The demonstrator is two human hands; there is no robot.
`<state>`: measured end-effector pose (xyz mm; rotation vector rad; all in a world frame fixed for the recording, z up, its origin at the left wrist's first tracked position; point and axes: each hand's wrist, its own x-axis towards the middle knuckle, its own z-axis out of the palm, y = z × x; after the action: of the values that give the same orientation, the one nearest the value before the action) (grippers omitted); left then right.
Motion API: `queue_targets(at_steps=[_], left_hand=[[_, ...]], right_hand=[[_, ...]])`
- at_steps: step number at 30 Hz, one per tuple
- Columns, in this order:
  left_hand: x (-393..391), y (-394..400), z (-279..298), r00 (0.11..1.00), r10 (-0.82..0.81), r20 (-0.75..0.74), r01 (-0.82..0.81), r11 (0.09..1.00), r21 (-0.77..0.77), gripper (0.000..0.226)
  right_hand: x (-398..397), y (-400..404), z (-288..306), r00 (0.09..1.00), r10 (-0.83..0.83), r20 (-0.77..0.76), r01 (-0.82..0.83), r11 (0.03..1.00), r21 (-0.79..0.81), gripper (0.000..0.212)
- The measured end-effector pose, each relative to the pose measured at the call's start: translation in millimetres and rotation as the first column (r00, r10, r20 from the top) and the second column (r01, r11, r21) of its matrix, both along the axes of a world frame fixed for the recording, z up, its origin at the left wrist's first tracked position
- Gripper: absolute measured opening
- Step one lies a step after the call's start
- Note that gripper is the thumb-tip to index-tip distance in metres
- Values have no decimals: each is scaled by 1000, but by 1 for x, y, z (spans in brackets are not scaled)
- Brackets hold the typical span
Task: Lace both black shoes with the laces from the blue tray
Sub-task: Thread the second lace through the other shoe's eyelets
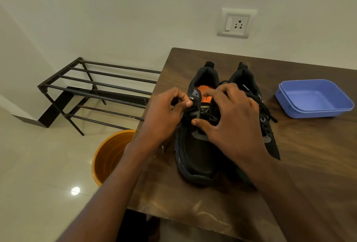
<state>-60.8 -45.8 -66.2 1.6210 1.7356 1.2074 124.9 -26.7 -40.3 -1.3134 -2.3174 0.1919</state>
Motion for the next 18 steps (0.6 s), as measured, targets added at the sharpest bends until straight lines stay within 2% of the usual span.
queue_targets(at_steps=[2, 6, 10, 13, 15, 16, 18], left_hand=[[-4, -1, -2, 999, -9, -44, 10, 1000, 9, 9], [-8, 0, -4, 994, 23, -105, -25, 1000, -15, 12], [-8, -2, -5, 993, 56, -108, -60, 998, -35, 13], [-5, -2, -5, 990, 62, -126, -69, 996, -57, 17], [-3, -3, -4, 987, 67, -146, -76, 995, -59, 18], [-2, -4, -3, 985, 70, -156, -80, 995, -61, 18], [-1, -5, -2, 986, 74, -146, -86, 993, -76, 19]], right_hand=[[-7, -8, 4, 997, 67, 27, -68, 998, 13, 46], [-23, -19, 1, 979, 53, 195, -35, 995, -96, 39], [-27, -22, 4, 991, -8, 135, 15, 998, -56, 33], [-22, -19, 6, 999, -51, -5, 50, 986, -158, 17], [-17, -18, 10, 971, -90, -221, 11, 942, -335, 18], [-14, -18, 14, 920, -140, -365, -44, 890, -453, 22], [-5, -17, 26, 735, -298, -609, -225, 740, -634, 25]])
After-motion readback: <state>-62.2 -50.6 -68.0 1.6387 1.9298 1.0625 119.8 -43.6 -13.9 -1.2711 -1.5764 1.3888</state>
